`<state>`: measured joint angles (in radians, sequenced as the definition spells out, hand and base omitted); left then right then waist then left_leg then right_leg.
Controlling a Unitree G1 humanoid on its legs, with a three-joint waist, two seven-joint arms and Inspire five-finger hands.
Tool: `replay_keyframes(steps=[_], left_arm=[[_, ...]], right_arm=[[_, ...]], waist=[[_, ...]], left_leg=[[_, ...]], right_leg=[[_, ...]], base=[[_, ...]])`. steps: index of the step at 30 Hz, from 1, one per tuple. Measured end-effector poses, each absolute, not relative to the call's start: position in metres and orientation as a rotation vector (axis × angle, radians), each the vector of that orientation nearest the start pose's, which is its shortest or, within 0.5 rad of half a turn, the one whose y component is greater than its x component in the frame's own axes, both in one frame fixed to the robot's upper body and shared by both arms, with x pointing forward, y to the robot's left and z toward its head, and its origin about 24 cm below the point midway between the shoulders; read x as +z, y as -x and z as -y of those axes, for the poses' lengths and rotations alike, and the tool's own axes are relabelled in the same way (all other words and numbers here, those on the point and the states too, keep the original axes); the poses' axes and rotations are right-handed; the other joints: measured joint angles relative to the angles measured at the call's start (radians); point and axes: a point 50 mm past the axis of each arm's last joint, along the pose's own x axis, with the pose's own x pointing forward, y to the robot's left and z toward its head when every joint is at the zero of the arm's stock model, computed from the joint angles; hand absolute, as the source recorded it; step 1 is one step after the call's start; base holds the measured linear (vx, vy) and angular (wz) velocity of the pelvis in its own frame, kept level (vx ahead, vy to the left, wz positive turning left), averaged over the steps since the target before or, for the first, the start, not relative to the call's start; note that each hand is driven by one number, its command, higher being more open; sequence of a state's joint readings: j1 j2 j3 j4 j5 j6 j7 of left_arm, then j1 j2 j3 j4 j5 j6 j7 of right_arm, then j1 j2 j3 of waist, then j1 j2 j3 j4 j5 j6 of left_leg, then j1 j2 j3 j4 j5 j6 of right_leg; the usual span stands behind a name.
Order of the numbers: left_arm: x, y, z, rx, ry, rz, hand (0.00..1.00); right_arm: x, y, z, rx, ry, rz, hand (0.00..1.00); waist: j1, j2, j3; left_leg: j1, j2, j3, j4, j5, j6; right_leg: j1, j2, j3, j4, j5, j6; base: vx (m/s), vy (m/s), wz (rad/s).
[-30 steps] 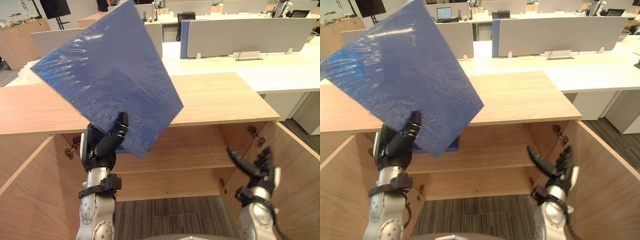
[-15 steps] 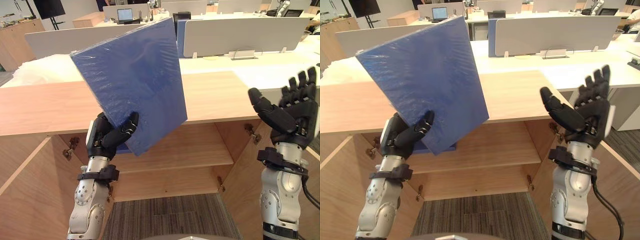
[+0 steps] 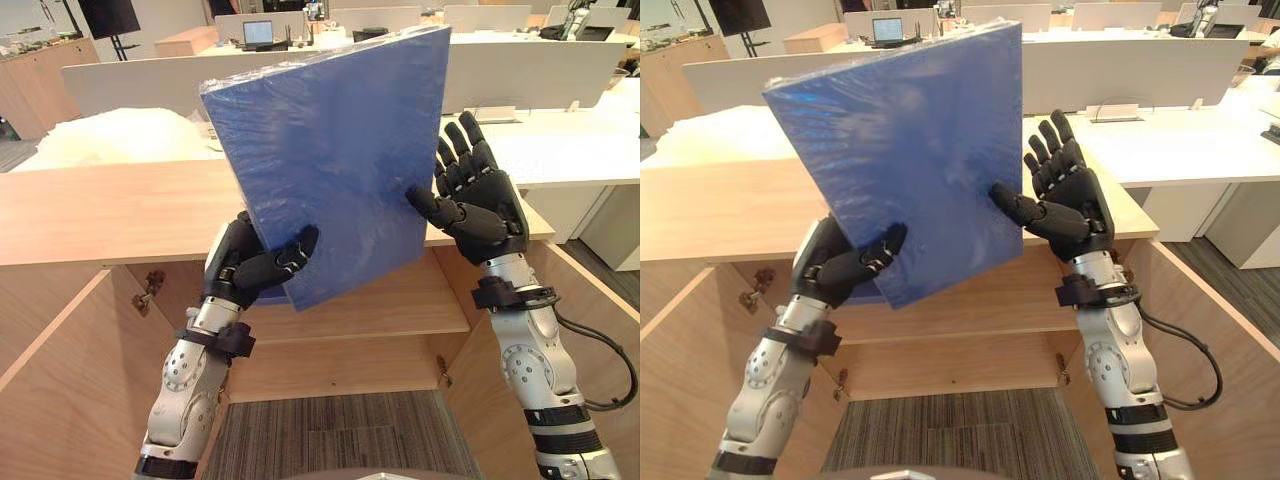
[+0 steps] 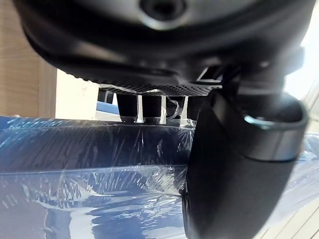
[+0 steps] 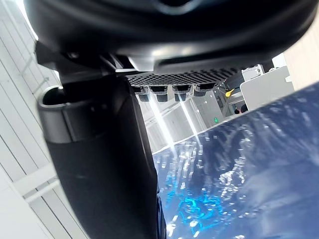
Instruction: Walk over to the cabinet, pick up the folder, carry it to the office cabinet, place the folder inside the office cabinet, then close the office cabinet door
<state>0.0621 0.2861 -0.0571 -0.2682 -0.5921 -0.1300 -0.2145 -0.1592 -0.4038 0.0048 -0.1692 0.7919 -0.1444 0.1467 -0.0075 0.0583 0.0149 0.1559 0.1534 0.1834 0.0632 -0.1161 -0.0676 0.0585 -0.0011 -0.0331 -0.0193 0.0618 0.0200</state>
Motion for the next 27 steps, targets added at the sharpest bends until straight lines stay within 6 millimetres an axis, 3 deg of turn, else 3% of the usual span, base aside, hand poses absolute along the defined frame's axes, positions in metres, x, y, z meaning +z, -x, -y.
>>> replay_keyframes(steps=[9, 10, 16, 17, 19, 22, 27], left_arm=[[0.11, -0.233, -0.163, -0.408, 0.353, 0.331, 0.0], [0.111, -0.232, -0.163, -0.417, 0.352, 0.332, 0.0], [0.12, -0.235, -0.171, -0.478, 0.311, 0.318, 0.0], [0.124, -0.236, -0.176, -0.497, 0.285, 0.316, 1.0], [0.126, -0.236, -0.184, -0.518, 0.244, 0.296, 1.0], [0.112, -0.235, -0.194, -0.551, 0.153, 0.177, 1.0], [0.042, -0.204, -0.19, -0.815, -0.037, -0.284, 1.0]], right_arm=[[0.152, -0.279, 0.195, 0.342, -0.33, 0.414, 1.0], [0.153, -0.281, 0.195, 0.359, -0.303, 0.407, 0.0], [0.169, -0.289, 0.192, 0.512, -0.171, 0.373, 0.0], [0.172, -0.289, 0.191, 0.56, -0.13, 0.357, 0.0], [0.176, -0.288, 0.191, 0.633, -0.065, 0.328, 0.0], [0.18, -0.284, 0.191, 0.717, 0.079, 0.268, 0.0], [0.183, -0.268, 0.173, 0.901, 0.401, 0.197, 0.0]], waist=[[-0.002, -0.008, -0.006], [-0.003, -0.01, -0.007], [-0.002, -0.012, -0.01], [0.0, -0.014, -0.011], [0.002, -0.016, -0.016], [0.01, -0.02, -0.044], [0.009, -0.039, -0.084]], left_leg=[[0.003, -0.003, 0.0, -0.001, 0.001, 0.001], [0.001, -0.003, 0.001, 0.0, 0.001, 0.001], [0.001, -0.003, 0.004, -0.002, 0.006, -0.001], [0.004, -0.002, 0.004, -0.007, 0.009, -0.003], [0.011, -0.001, 0.006, -0.012, 0.011, -0.005], [0.015, -0.001, 0.013, -0.017, 0.012, -0.008], [0.017, 0.006, 0.023, -0.02, 0.01, -0.023]], right_leg=[[0.017, -0.002, 0.0, -0.028, 0.016, 0.002], [0.017, -0.003, 0.002, -0.035, 0.022, 0.002], [0.017, -0.001, 0.004, -0.038, 0.028, 0.0], [0.018, -0.001, 0.004, -0.038, 0.028, 0.0], [0.023, -0.001, 0.004, -0.038, 0.028, 0.0], [0.024, -0.001, 0.004, -0.039, 0.028, 0.0], [0.022, 0.001, 0.01, -0.04, 0.026, -0.001]], base=[[-0.01, 0.005, 0.0], [0.0, 0.0, 0.0], [0.0, 0.0, 0.0], [0.0, 0.0, 0.0], [0.0, 0.0, 0.0], [0.0, 0.0, 0.0], [-0.01, 0.01, -0.04]])
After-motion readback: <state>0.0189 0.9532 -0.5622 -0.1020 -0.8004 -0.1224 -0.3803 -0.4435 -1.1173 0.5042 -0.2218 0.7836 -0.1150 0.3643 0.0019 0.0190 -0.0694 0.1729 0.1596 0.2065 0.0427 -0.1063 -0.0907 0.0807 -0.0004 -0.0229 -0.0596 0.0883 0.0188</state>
